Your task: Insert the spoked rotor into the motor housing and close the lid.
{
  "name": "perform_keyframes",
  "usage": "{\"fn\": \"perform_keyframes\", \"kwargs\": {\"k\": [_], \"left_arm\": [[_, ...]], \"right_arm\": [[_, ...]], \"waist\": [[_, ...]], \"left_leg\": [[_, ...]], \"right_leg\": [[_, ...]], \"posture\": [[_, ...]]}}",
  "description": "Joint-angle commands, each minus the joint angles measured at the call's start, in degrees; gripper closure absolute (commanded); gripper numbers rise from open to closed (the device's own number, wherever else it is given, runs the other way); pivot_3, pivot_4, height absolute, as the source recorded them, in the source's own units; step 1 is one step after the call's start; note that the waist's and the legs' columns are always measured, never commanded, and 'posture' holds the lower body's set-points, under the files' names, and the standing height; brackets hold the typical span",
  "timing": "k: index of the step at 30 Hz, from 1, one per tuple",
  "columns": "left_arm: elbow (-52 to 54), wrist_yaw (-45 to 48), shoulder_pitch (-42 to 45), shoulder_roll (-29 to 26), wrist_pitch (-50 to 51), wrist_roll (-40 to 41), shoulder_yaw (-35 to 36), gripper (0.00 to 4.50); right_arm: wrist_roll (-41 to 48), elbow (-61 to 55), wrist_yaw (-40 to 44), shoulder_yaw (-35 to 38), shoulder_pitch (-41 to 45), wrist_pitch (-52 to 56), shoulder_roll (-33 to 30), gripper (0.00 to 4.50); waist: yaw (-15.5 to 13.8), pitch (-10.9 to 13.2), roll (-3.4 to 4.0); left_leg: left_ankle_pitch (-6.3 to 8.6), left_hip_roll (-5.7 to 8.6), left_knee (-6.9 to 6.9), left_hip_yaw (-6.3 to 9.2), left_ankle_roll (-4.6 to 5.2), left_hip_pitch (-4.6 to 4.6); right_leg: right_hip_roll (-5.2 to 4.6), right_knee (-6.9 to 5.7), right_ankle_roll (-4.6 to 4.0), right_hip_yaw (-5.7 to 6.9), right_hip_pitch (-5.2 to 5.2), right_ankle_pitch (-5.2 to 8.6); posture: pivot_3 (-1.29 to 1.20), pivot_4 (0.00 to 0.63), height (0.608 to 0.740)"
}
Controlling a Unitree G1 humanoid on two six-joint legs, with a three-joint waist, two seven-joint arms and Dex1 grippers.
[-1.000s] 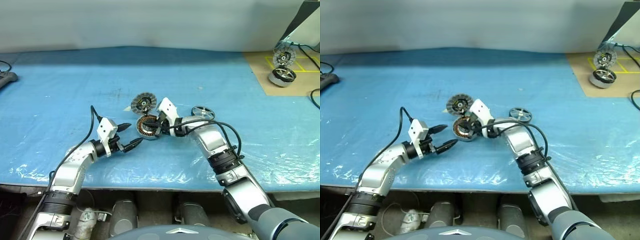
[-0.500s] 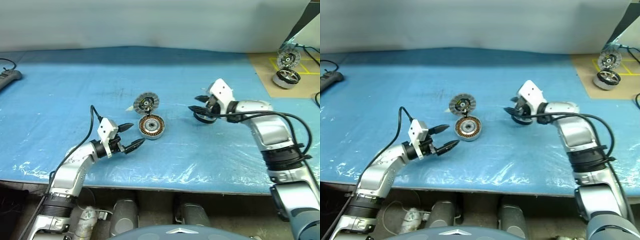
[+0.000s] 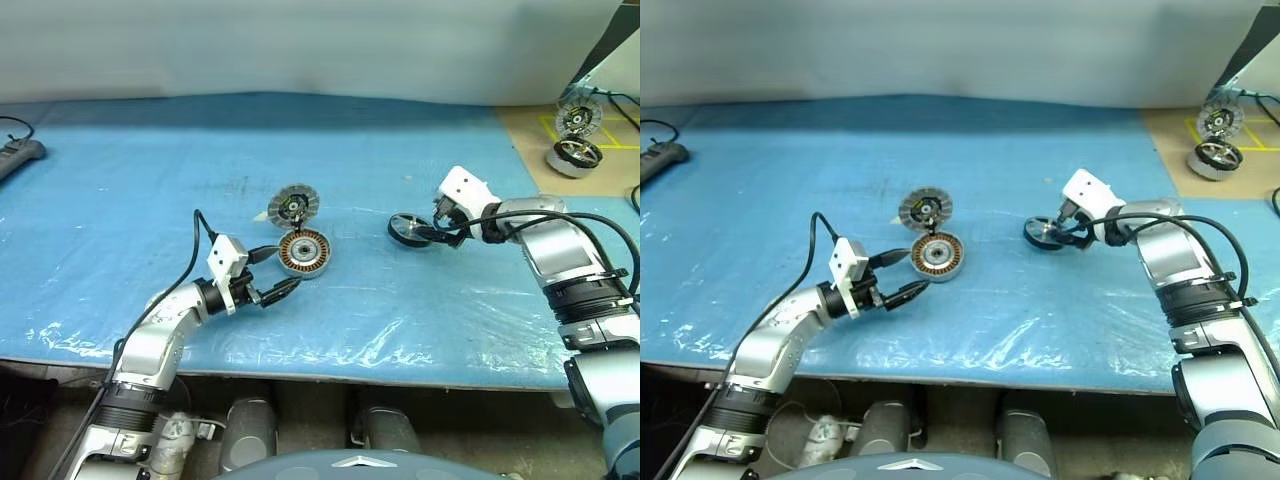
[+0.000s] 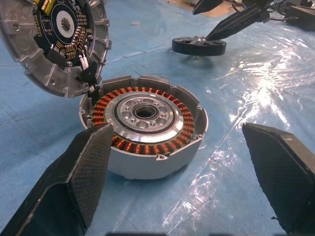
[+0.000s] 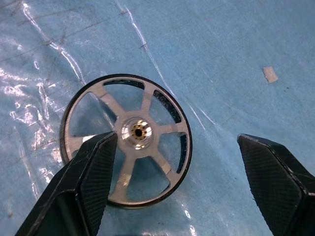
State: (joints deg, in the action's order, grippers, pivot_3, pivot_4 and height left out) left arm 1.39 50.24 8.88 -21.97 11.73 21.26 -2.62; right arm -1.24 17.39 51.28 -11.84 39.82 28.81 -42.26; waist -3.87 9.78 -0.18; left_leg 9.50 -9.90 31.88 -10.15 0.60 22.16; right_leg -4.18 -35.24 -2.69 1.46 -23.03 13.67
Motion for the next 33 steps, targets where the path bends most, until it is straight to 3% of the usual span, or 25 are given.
{"fn": "perform_keyframes", "kwargs": {"k": [1,6,9,14,19,27,33], "left_arm": [[2.9,-0.8,0.1,-0.4,0.6,0.6,0.6,0.0],[3.8,-1.5,-0.3,-1.1,2.1,1.6,2.0,0.0],[1.4,-2.3,1.5,-1.3,2.2,1.7,3.6,0.0],[0.2,-2.5,2.1,-2.0,1.9,1.5,4.9,0.0],[0.9,-2.4,1.6,-2.6,2.0,1.6,5.2,0.0],[1.6,-2.3,0.1,-2.3,1.8,1.5,4.9,0.0],[1.4,-2.2,1.8,-2.5,2.9,1.5,4.6,0.0]], "right_arm": [[3.8,-3.7,1.4,3.7,3.8,2.9,1.4,0.36],[14.7,-15.3,6.0,7.2,2.9,6.3,6.3,0.36],[15.1,-15.4,3.1,5.0,0.8,5.2,13.0,0.93],[13.2,-8.1,-2.8,2.8,2.0,1.5,24.0,2.65],[11.5,-2.7,-3.2,0.8,2.9,-0.3,27.1,4.43],[9.4,-5.7,2.5,-5.5,-2.0,-1.4,24.0,4.43],[8.5,-4.3,1.1,-5.8,-2.0,-3.1,25.3,4.43]], "waist": [[0.0,0.0,0.03],[-0.1,0.1,0.14],[-0.1,0.1,0.14],[0.0,0.1,0.15],[-0.2,0.1,0.14],[-0.1,0.1,0.13],[0.0,0.1,0.13]], "left_leg": [[0.01,-0.01,0.04,0.0,-0.02,0.0],[0.06,-0.06,0.23,0.01,-0.08,0.01],[0.06,-0.11,0.26,0.01,-0.08,-0.04],[0.07,-0.04,0.34,0.01,-0.11,0.08],[0.06,-0.04,0.31,0.02,-0.13,0.28],[0.07,-0.06,0.32,0.03,-0.11,0.36],[0.07,-0.07,0.33,0.03,-0.12,0.26]], "right_leg": [[0.0,-0.06,0.0,-0.01,-0.01,0.0],[0.0,-0.22,0.0,-0.01,-0.01,0.0],[0.01,-0.28,-0.01,0.0,0.0,0.0],[-0.01,-0.35,0.0,-0.02,-0.09,0.0],[-0.02,-0.32,0.0,0.01,-0.23,0.0],[-0.01,-0.28,0.0,0.03,-0.27,0.0],[-0.01,-0.35,0.0,0.01,-0.25,0.0]], "posture": [[0.0,0.15,0.74],[0.0,0.15,0.74],[0.0,0.15,0.74],[0.0,0.15,0.74],[0.0,0.15,0.74],[0.0,0.15,0.74],[0.0,0.15,0.74]]}}
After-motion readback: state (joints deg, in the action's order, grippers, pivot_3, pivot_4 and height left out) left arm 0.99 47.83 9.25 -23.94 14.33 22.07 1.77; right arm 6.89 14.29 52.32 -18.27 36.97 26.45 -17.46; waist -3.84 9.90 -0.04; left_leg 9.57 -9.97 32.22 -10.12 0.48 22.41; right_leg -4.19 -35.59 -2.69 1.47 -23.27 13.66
